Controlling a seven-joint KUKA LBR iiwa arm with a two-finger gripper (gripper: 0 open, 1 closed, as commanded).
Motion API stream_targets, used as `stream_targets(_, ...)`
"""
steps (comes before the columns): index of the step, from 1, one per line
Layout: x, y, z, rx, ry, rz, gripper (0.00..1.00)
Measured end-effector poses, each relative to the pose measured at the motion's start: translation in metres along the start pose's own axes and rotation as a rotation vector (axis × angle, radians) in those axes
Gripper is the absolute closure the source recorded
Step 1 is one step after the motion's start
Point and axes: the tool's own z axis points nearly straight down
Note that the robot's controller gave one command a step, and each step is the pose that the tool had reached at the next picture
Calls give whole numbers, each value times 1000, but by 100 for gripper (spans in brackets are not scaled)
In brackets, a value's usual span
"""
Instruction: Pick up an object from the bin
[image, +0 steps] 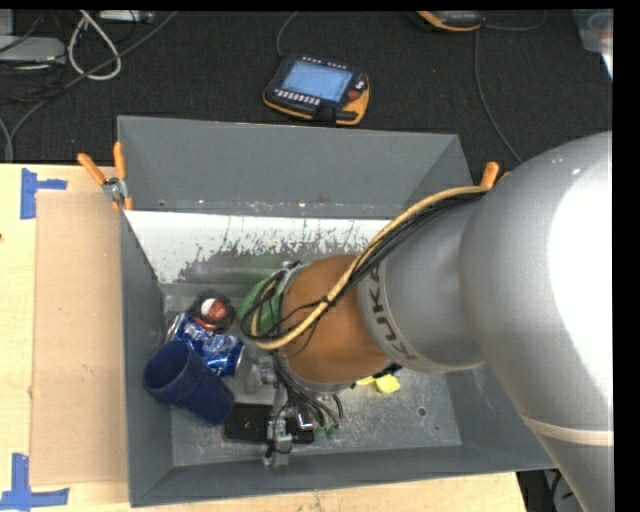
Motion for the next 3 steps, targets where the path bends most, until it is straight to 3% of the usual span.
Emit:
stream_targets(1, 2, 2, 4, -2, -12, 63, 0)
stream_targets(2, 0, 0, 1, 0, 2, 5, 100)
stream_targets(3, 0, 0, 1, -1, 2, 6, 100)
